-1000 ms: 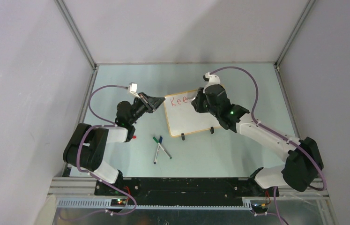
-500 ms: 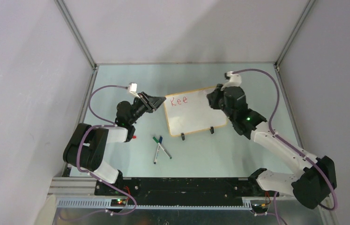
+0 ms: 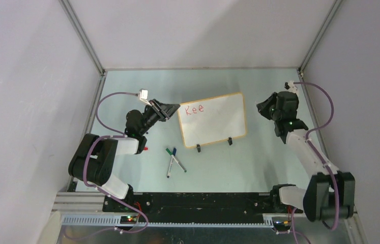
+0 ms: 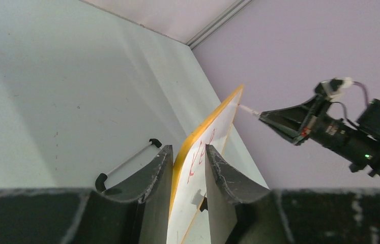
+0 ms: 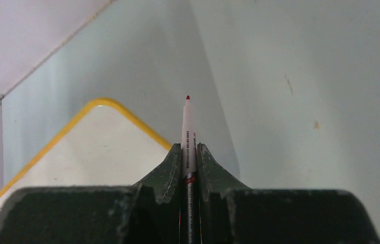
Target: Write a sentence on the whiteboard
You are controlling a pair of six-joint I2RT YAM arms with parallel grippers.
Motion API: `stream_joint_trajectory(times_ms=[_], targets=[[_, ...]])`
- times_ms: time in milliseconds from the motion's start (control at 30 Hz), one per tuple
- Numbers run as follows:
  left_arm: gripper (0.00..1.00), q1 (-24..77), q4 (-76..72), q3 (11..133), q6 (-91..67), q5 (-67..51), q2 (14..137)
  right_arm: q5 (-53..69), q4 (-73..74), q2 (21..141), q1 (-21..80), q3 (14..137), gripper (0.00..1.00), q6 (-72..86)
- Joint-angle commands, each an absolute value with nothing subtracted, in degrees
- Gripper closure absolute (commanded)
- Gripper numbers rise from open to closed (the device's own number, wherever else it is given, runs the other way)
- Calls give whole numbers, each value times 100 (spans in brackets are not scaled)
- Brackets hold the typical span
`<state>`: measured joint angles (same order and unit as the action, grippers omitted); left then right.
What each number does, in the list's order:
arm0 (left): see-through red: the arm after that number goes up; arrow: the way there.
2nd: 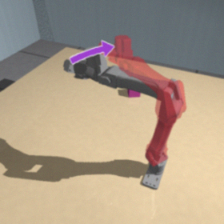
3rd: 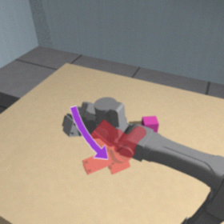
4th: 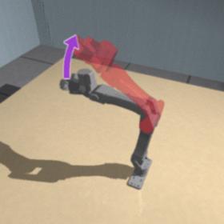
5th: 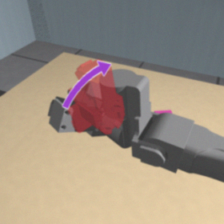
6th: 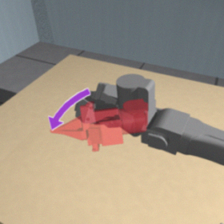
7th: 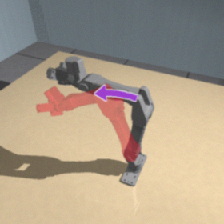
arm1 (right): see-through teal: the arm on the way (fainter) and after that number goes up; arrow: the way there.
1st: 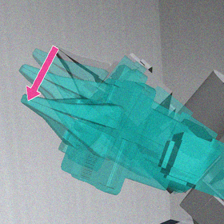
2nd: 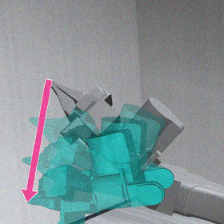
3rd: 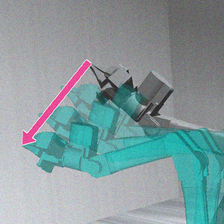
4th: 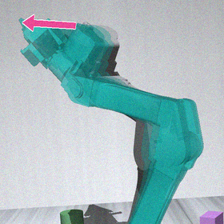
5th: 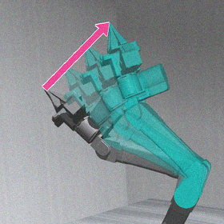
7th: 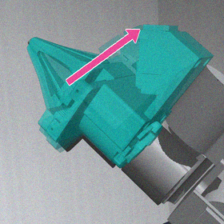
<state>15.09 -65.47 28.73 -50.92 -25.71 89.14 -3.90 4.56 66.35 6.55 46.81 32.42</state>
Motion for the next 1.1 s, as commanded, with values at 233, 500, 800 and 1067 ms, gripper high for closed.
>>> stream_joint_trajectory(times_ms=[233,500,800,1067], targets=[[69,1529,-6380,3080,-5004,-2697,8807,2562,669,7274,-75,4869,100,3574],[69,1526,-6141,3255,-4992,-2804,8908,2809,1317,7092,-135,4806,100,3382],[68,1515,-5862,3391,-4948,-2897,8787,2430,1812,6585,-164,4746,100,3305],[47,1478,-5274,3524,-4726,-2815,8502,1333,2477,5942,-290,5112,100,3364]])
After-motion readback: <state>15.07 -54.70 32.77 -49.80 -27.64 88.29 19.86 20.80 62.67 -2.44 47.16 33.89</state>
